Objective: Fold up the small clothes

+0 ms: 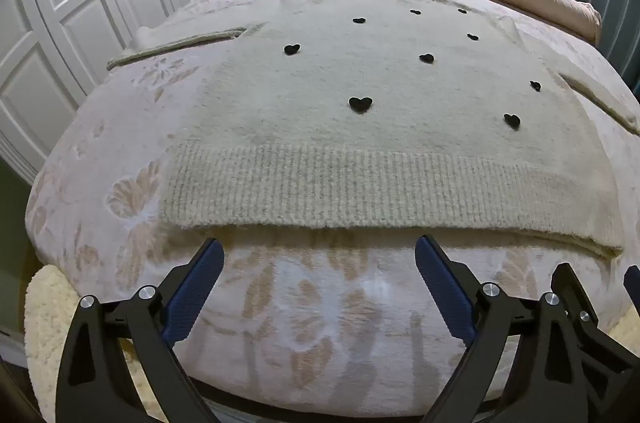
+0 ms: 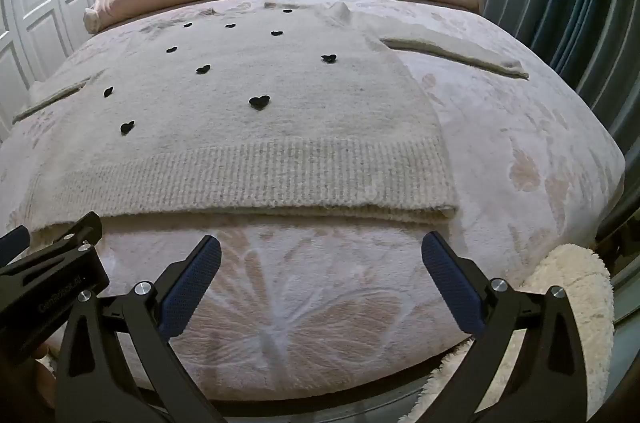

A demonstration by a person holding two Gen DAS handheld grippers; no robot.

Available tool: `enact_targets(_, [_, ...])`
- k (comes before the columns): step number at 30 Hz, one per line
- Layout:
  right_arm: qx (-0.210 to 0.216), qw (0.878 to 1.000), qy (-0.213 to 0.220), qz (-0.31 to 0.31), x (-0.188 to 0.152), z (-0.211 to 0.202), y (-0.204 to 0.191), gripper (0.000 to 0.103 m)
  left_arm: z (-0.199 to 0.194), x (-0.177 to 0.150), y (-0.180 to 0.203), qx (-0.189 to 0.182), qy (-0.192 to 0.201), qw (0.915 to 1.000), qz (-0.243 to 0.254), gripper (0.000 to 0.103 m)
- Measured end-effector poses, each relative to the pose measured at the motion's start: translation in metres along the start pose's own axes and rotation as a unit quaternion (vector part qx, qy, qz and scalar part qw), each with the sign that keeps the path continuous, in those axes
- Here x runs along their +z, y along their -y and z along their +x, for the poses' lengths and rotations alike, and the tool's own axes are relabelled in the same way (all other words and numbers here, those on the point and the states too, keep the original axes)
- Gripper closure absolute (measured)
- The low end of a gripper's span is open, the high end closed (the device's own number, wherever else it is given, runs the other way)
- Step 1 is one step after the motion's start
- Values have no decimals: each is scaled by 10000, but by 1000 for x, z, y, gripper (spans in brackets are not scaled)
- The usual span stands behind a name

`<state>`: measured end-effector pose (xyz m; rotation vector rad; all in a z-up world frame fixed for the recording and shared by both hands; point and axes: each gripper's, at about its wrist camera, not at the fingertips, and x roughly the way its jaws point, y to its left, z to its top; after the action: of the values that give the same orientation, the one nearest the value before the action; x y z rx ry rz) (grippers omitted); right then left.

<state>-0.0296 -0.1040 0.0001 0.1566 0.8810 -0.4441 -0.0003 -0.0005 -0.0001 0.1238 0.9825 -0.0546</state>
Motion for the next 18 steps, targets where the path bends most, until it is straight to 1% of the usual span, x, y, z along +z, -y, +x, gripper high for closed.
enact_targets(1, [0, 10000, 5, -1, 0, 0, 0, 5, 0, 0, 0, -39, -28, 10000, -15, 10])
enact_targets(8, [31, 10000, -32, 28, 2, -1, 0, 5, 0, -2, 0, 12, -8, 10000, -2, 10])
enact_targets(9, [26, 10000, -30, 35, 3, 0, 2, 5, 0, 0, 3, -39, -5, 10000, -20, 10])
enact_targets(12, [13, 10000, -35, 31, 2, -1, 2, 5, 0, -1, 6, -1, -5, 10000, 2, 10])
enact_targets(18, [6, 10000, -56, 26, 1, 0, 4, 5, -1, -2, 3, -39, -22, 10000, -30, 10])
